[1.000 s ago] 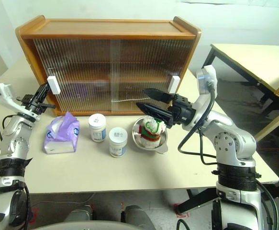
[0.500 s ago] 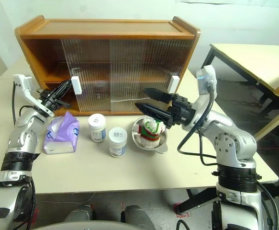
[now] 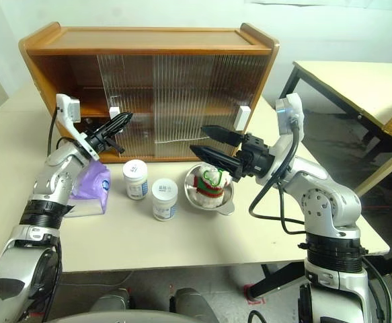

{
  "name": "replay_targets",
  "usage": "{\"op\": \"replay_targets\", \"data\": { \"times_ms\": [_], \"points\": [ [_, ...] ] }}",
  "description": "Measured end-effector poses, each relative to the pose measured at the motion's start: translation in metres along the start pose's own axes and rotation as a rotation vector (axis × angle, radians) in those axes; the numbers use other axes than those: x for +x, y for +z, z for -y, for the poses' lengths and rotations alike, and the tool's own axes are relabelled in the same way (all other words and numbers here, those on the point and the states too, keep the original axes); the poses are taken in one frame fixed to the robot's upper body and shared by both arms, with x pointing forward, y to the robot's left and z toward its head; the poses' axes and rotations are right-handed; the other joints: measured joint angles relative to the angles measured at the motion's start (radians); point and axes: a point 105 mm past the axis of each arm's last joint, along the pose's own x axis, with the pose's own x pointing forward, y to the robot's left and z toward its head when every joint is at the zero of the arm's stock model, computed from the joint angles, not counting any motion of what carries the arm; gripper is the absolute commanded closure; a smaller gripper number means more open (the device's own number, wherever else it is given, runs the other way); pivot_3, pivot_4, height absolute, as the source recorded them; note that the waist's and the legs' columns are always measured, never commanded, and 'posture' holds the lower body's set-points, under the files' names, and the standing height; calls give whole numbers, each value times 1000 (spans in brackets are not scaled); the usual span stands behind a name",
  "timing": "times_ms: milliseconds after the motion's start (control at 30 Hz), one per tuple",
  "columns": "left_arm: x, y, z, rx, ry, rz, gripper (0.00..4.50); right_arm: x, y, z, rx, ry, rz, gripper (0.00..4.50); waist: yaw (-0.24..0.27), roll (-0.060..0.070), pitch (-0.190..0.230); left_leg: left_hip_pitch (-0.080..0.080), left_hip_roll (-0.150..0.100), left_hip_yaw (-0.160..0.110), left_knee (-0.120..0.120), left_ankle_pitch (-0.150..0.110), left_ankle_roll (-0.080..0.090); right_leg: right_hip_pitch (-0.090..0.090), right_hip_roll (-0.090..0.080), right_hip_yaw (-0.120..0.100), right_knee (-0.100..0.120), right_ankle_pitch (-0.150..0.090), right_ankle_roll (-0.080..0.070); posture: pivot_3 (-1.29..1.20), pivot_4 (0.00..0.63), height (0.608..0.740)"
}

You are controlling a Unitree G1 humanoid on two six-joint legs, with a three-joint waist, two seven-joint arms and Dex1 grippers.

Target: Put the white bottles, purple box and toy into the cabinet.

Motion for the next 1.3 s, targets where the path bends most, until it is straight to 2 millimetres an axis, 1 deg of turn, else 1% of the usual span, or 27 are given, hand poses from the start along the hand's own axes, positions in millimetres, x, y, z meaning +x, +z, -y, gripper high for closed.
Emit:
{"op": "replay_targets", "data": {
  "times_ms": [67, 167, 267, 333, 433, 533, 600, 733, 867, 933, 1067, 1133, 1300],
  "points": [
    [0, 2, 3, -1, -6, 7, 4478, 0, 0, -2, -2, 3, 2, 0, -4, 0, 0, -1, 0, 1, 0, 0, 1, 0, 0, 0, -1, 0, 1, -148, 0, 740],
    [-15, 6, 4, -11, 12, 39, 4478, -2, 0, -2, 1, -2, 3, 0, -15, 0, 0, -1, -1, 5, 0, -2, 2, 0, 1, 0, -1, -1, 3, -142, 0, 740],
    [-36, 3, -3, -19, 78, 23, 4478, -3, 1, -2, -2, -8, 1, 0, -25, 0, 0, 0, -1, 6, 0, -2, 2, 0, 2, 0, -1, -2, 3, -131, 0, 740],
    [-49, 6, -9, -17, 128, 28, 4478, -3, 1, -1, -3, -10, -1, 0, -23, 0, 0, 0, -1, 5, 0, -2, 2, 0, 2, -1, -1, -2, 2, -124, 0, 740],
    [-60, 13, -18, 0, 195, 37, 4478, -4, 1, -1, -2, -10, -2, 0, -21, 0, 0, 1, -1, 5, 1, -1, 2, 1, 1, -1, -1, -2, 2, -111, 0, 740],
    [-65, 16, -27, 7, 251, 40, 4478, -3, 1, 0, 1, -5, -2, 0, -11, 0, 0, 1, 0, 1, 3, -1, 2, 3, 1, 0, -1, -2, 1, -108, 0, 740],
    [-65, 15, -30, 14, 269, 35, 4478, -1, 2, 0, 2, -1, -3, 0, -8, 0, 0, 1, 4, -5, 4, -2, 2, 2, 0, 1, -1, -1, 1, -110, 0, 740],
    [-59, 12, -36, 35, 303, 16, 4478, -1, 2, 1, 4, 3, -3, 0, -4, 0, 0, 0, 5, -5, 6, -3, 4, 2, -1, 1, -1, -1, 1, -123, 0, 740],
    [-54, -4, -42, 39, 326, -55, 4478, -2, 2, 1, 3, 1, -5, 0, -5, 0, 0, -1, 5, -4, 7, -5, 5, 2, -1, 2, -1, -2, 1, -137, 0, 740],
    [-49, -13, -41, 22, 325, -75, 4478, -2, 2, 1, 2, -3, -7, 0, -6, 0, 0, -2, 5, -3, 7, -6, 5, 1, 0, 2, -1, -2, 1, -142, 0, 740],
    [-36, -11, -35, 14, 285, -61, 4478, -2, 2, 0, -2, -4, -10, 0, -6, 0, 0, -4, 2, -3, 10, -7, 7, 1, 1, 2, -1, -2, 2, -145, 0, 740],
    [-32, -8, -34, 20, 276, -50, 4478, -2, 1, 0, -4, -7, -12, 0, -8, 0, 0, -3, -1, -2, 10, -7, 7, 1, 1, 3, -1, -2, 2, -145, 0, 740],
    [-26, -10, -31, 6, 256, -44, 4478, -3, 1, 0, -5, -11, -15, 0, -9, 0, 0, -3, -1, -3, 11, -7, 7, 2, 0, 3, -1, -1, 3, -150, 0, 740]
  ]
}}
